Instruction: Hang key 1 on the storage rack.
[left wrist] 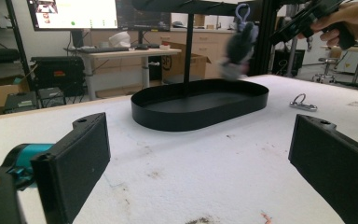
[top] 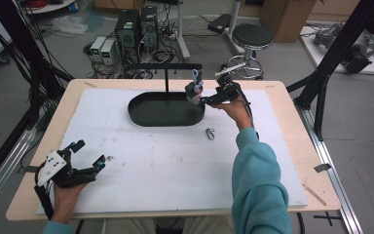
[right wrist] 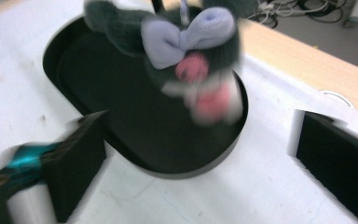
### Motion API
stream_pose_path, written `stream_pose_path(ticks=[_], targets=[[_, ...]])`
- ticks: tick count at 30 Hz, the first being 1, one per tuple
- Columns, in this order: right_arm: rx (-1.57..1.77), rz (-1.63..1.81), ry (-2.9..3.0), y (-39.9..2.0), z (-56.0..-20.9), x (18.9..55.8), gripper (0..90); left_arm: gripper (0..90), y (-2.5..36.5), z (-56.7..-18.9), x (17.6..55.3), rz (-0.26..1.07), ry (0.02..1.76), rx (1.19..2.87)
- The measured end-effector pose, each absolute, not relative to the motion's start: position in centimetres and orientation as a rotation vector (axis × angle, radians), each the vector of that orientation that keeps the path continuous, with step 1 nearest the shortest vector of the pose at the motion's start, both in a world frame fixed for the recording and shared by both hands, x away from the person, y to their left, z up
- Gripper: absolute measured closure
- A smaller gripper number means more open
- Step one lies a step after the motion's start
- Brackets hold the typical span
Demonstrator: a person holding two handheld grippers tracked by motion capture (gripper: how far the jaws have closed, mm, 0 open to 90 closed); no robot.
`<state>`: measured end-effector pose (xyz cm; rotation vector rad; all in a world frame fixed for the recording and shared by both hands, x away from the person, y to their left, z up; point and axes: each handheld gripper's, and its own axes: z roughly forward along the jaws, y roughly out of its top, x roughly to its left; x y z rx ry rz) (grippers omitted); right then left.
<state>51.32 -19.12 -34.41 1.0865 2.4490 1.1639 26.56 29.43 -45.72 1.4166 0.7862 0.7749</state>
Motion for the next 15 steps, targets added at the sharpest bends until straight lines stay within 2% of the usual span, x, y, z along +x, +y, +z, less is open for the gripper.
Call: stream_pose_path(ticks=[8,15], targets=[[1.012,1.297,2.42,-20.8,-31.5,48.5,0.7,5.7,29.4,-45.7,26.5,0.78,0.781,1.422],[0.877,1.51,2.293,-25.2,-29.9,42.9,0.7,5.7,29.4,-45.7,26.5,0.78,0.78,1.421]])
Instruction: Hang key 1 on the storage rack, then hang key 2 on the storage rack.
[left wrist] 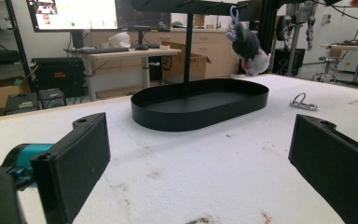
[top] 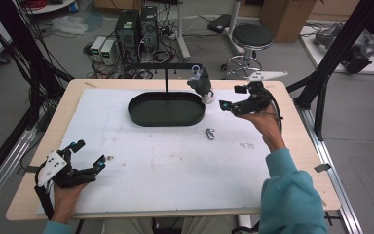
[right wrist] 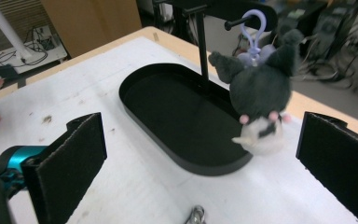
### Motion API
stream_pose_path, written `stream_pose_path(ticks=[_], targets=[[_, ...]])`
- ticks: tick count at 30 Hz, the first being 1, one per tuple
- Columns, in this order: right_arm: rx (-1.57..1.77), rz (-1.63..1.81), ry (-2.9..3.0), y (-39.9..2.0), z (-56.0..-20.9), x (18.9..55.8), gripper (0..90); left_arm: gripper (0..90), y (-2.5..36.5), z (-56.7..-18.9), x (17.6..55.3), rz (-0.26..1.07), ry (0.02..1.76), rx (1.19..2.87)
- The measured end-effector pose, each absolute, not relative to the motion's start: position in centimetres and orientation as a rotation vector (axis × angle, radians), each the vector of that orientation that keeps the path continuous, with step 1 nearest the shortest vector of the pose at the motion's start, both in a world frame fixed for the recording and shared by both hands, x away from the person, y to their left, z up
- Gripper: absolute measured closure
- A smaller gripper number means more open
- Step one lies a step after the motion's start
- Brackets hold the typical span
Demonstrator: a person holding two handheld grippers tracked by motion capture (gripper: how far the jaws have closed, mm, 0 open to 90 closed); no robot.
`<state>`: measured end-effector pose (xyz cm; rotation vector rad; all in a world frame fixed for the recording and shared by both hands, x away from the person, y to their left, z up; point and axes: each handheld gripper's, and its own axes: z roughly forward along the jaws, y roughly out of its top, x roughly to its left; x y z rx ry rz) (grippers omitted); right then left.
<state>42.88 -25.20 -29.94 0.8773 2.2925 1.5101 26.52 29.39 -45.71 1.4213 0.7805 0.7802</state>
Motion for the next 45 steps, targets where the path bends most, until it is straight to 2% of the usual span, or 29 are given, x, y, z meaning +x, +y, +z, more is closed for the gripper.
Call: stream_pose_path(ticks=[8,17,33,45], targets=[[0.797,1.593,2.16,-28.7,-30.8,38.4,0.7,5.8,29.4,-45.7,26.6,0.777,0.787,1.422],[0.846,1.684,1.982,-31.8,-35.2,34.7,0.7,5.8,29.4,-45.7,26.6,0.776,0.79,1.425],[0.835,1.647,1.957,-31.6,-38.4,33.1,0.7,5.7,29.4,-45.7,26.7,0.774,0.796,1.421],[0.834,1.641,1.966,-31.6,-38.6,33.2,0.7,5.8,29.3,-45.7,26.7,0.774,0.795,1.425]])
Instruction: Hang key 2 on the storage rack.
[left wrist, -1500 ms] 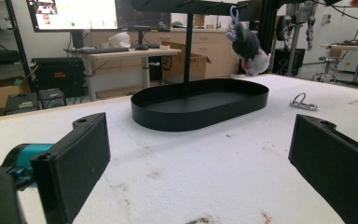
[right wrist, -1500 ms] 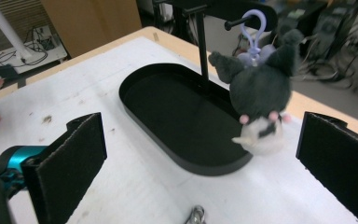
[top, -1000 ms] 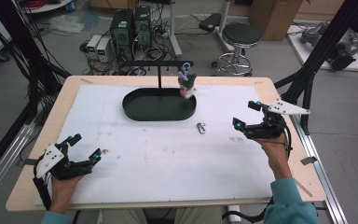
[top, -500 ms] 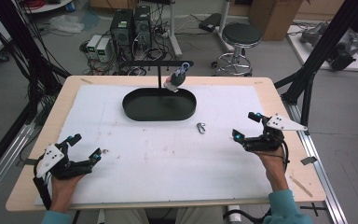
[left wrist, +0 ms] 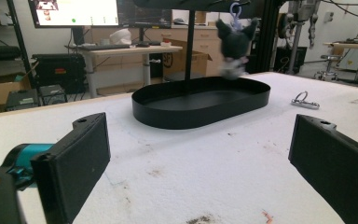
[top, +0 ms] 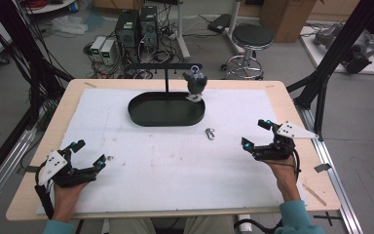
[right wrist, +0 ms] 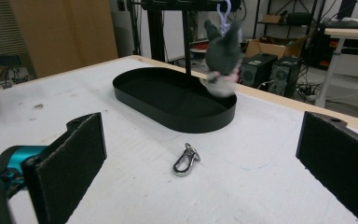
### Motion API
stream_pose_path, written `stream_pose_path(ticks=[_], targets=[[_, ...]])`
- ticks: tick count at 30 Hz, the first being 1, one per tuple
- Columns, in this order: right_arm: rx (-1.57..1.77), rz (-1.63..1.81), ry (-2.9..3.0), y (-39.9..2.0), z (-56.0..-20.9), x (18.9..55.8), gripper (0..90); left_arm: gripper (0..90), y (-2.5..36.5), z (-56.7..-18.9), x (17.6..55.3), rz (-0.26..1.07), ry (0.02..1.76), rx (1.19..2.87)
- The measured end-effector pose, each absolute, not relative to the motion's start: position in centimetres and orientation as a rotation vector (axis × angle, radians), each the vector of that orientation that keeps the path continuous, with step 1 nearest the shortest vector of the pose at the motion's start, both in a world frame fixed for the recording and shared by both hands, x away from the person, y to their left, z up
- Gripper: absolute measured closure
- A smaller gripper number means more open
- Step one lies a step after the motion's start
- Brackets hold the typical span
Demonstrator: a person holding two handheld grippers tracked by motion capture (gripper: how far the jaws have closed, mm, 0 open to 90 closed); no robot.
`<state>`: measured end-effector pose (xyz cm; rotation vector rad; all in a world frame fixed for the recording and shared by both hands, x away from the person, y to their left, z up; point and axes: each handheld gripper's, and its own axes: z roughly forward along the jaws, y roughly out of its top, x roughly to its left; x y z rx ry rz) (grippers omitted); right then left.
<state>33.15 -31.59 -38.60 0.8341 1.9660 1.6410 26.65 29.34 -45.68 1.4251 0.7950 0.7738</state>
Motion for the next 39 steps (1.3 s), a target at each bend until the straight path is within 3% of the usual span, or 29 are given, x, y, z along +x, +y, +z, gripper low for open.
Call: stream_pose_path(ticks=[14,39], targets=[[0.806,1.595,2.036,-31.7,-37.9,34.3,0.7,5.8,29.3,-45.7,26.6,0.778,0.792,1.428],[0.685,1.39,2.333,-28.7,-34.7,40.4,0.8,5.8,29.3,-45.7,26.7,0.778,0.787,1.436]])
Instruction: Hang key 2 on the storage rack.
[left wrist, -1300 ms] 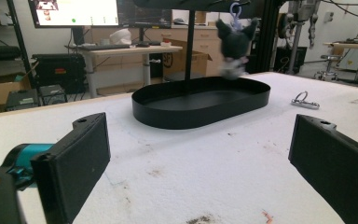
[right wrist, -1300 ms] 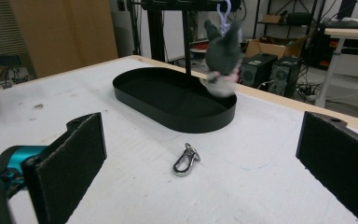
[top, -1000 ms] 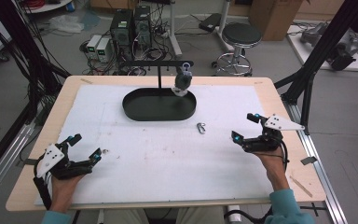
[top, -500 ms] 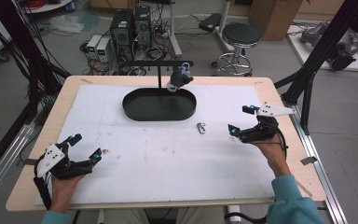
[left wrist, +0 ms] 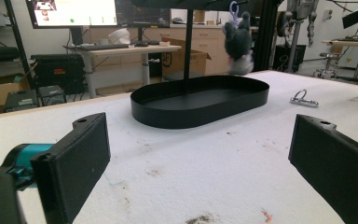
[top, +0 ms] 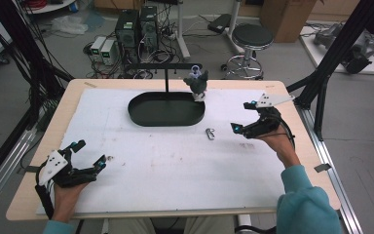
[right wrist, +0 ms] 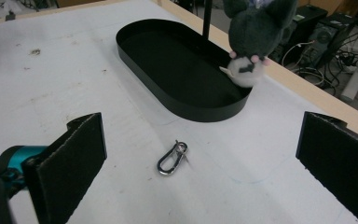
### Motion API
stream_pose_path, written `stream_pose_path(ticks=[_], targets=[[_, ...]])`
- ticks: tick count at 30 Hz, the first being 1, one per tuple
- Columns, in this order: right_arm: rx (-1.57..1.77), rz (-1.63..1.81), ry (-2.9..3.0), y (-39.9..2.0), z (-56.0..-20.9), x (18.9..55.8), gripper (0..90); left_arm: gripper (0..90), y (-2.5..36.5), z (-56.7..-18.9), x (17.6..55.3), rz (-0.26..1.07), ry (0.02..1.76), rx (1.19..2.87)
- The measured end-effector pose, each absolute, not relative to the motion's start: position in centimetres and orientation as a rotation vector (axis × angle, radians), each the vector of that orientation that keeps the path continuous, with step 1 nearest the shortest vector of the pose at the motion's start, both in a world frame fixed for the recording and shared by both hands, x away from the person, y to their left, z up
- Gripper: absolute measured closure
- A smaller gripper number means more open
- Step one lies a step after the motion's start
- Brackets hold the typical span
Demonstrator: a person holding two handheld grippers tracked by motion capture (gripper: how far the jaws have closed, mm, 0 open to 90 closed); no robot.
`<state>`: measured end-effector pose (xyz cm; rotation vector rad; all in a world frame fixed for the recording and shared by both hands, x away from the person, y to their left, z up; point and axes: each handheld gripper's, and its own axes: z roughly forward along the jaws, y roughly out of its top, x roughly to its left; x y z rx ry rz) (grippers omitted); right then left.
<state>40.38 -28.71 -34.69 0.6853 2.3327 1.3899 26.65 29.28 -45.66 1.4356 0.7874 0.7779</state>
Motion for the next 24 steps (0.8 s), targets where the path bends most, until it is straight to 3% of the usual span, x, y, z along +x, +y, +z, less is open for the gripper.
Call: stream_pose_path(ticks=[16,24], targets=[[0.601,1.294,2.5,-26.0,-33.6,43.5,1.3,5.7,29.3,-45.6,26.7,0.773,0.783,1.442],[0.571,1.226,2.557,-25.1,-34.6,44.3,1.3,5.8,29.3,-45.6,26.7,0.774,0.784,1.443]])
